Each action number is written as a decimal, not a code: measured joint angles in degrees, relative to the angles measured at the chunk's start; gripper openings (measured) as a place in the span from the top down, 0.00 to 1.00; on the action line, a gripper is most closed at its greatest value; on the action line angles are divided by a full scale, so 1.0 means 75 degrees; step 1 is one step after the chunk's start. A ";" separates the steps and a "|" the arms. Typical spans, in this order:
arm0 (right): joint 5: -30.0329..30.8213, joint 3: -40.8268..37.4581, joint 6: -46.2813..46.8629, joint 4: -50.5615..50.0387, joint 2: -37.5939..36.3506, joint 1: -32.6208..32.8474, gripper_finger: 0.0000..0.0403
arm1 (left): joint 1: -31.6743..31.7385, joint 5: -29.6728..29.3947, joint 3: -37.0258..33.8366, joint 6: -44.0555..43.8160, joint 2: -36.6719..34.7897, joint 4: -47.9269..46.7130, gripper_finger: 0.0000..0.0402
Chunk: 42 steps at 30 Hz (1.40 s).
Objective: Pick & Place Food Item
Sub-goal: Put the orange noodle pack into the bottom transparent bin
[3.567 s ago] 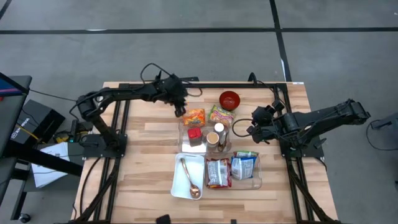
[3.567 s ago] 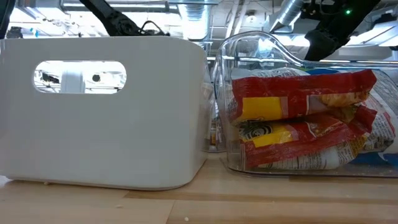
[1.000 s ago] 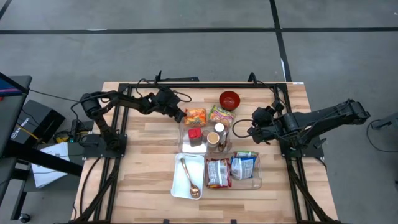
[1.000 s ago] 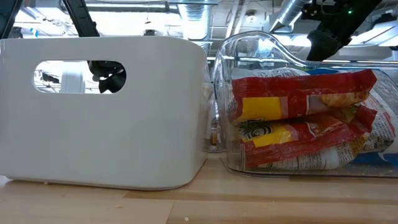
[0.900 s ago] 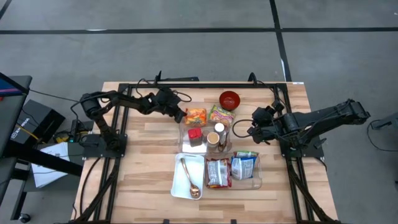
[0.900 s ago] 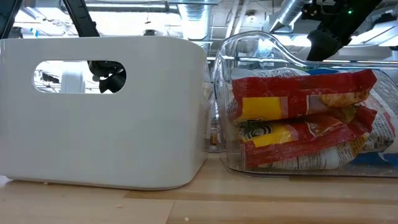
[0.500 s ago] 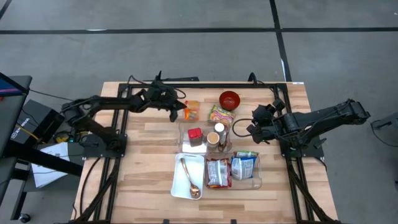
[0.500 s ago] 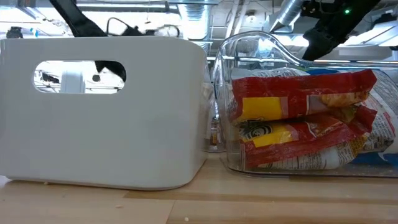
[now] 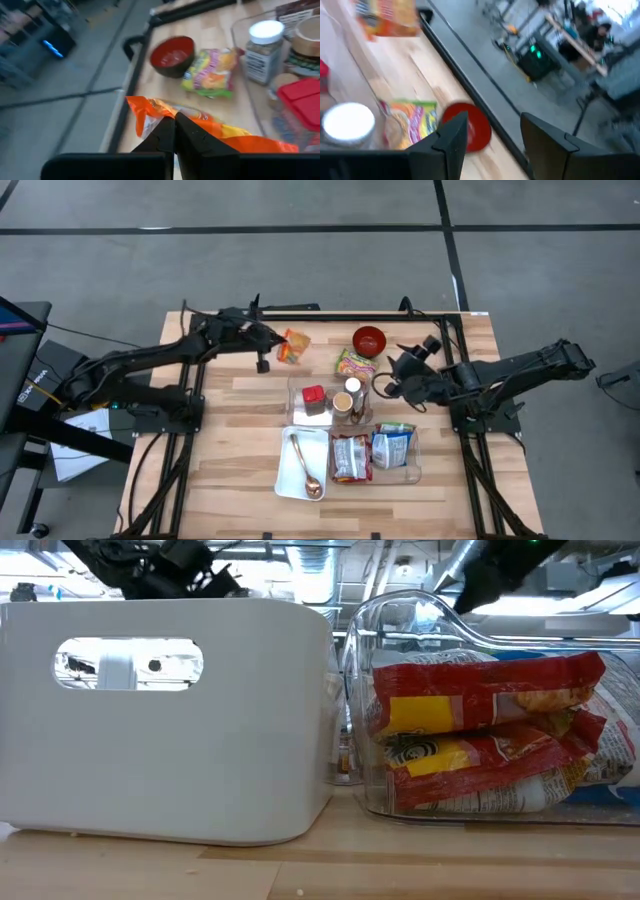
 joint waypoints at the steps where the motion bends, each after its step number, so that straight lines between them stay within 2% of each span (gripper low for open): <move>1: -0.0012 0.0000 -0.0387 0.0372 0.0001 0.0000 0.56 | 0.0000 -0.0118 0.0000 0.0158 -0.0147 0.0003 1.00; 5: -0.0177 0.0002 -0.1834 0.1851 -0.0078 -0.0081 0.56 | 0.0003 -0.0373 0.0002 0.0518 -0.0827 -0.0072 1.00; 9: -0.1109 0.0006 -0.2887 0.3157 -0.0190 -0.0253 0.56 | -0.0060 -0.0321 0.0003 0.0564 -0.1647 -0.0708 1.00; 16: -0.2792 0.0006 -0.3561 0.4276 -0.0198 -0.0643 0.56 | -0.0615 0.1218 0.0003 0.0415 -0.2986 -0.1613 1.00; 22: -0.3792 0.0006 -0.3457 0.4358 -0.0185 -0.0877 0.56 | -0.1708 0.1983 0.0003 0.0059 -0.3242 -0.1438 1.00; 26: -0.4561 0.0006 -0.3377 0.4446 -0.0185 -0.0878 0.56 | -0.2614 0.2042 0.0006 0.0097 -0.2863 -0.1206 1.00; 32: -0.5617 0.0006 -0.3175 0.4553 -0.0185 -0.0851 0.56 | -0.3614 0.2036 0.0005 0.0313 -0.1667 -0.0132 1.00; 42: -0.6979 0.0006 -0.3032 0.4606 -0.0182 -0.0741 0.56 | -0.4064 0.1835 0.0008 0.0389 0.0530 0.2685 1.00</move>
